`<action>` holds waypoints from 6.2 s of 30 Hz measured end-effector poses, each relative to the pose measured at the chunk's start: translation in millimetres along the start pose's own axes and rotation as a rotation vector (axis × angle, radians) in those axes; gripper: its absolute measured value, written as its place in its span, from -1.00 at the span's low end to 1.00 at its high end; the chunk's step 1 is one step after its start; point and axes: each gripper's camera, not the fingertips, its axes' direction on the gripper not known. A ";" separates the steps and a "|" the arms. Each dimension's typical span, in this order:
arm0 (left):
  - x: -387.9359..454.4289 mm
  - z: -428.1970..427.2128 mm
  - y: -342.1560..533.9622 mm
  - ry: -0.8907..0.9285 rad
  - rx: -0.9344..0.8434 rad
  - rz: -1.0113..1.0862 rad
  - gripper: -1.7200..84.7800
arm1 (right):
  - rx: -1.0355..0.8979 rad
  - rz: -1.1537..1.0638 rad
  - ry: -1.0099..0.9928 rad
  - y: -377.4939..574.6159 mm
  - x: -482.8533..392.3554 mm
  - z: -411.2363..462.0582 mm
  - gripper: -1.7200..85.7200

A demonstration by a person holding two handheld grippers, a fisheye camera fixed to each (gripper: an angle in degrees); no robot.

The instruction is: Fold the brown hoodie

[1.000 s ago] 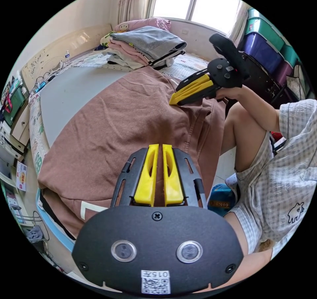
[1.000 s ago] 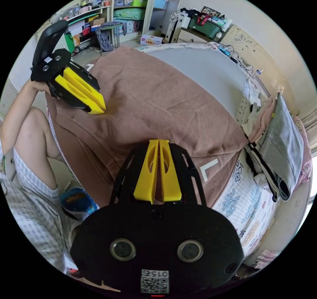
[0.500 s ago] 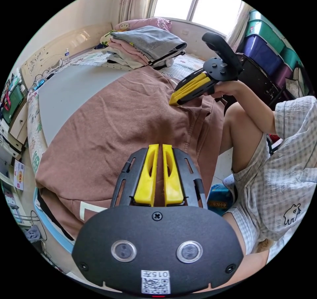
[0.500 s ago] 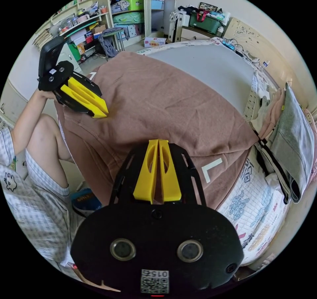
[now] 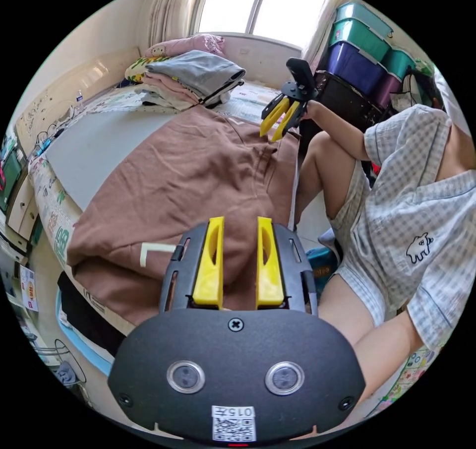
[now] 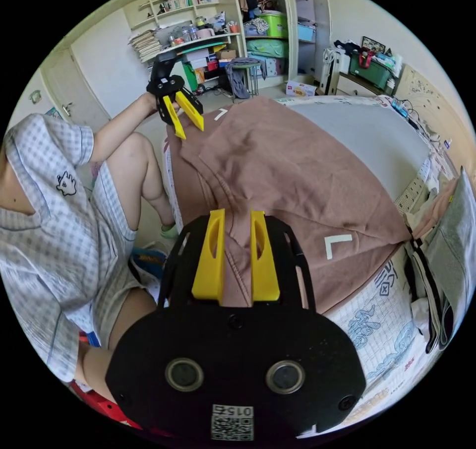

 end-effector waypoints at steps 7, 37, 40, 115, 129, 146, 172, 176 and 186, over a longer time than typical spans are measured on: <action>22.3 -1.7 7.1 -0.058 0.007 0.065 -0.74 | -0.099 -0.055 -0.015 7.0 -7.4 22.5 -0.72; -12.3 -23.2 13.7 -0.275 0.192 -0.348 -0.95 | 0.098 0.326 0.206 17.6 28.9 3.0 -0.87; -21.3 -9.4 8.3 -0.259 0.137 -0.392 -0.94 | 0.089 0.346 0.183 16.3 33.6 11.0 -0.85; 190.9 175.2 -57.9 -0.681 0.297 0.008 -0.64 | 0.788 0.858 -0.819 136.3 223.8 35.0 -0.95; 106.0 93.7 12.2 -0.482 0.618 -0.538 -0.93 | 0.284 0.269 -0.144 7.2 102.0 46.2 -0.71; 23.8 -29.9 57.2 -0.423 0.706 -0.667 -0.92 | 0.239 0.481 0.380 -46.8 124.1 6.4 -0.93; 55.1 -24.0 204.6 -0.121 0.352 -0.991 -0.77 | 0.165 0.892 -0.054 217.5 46.0 97.7 -0.71; 51.5 -24.0 206.4 -0.117 0.380 -1.023 -0.87 | 0.110 0.878 -0.016 212.1 47.6 101.9 -0.78; 89.8 -61.6 200.7 -0.148 0.415 -0.949 -0.94 | 0.152 0.853 0.010 218.2 45.9 86.9 -0.94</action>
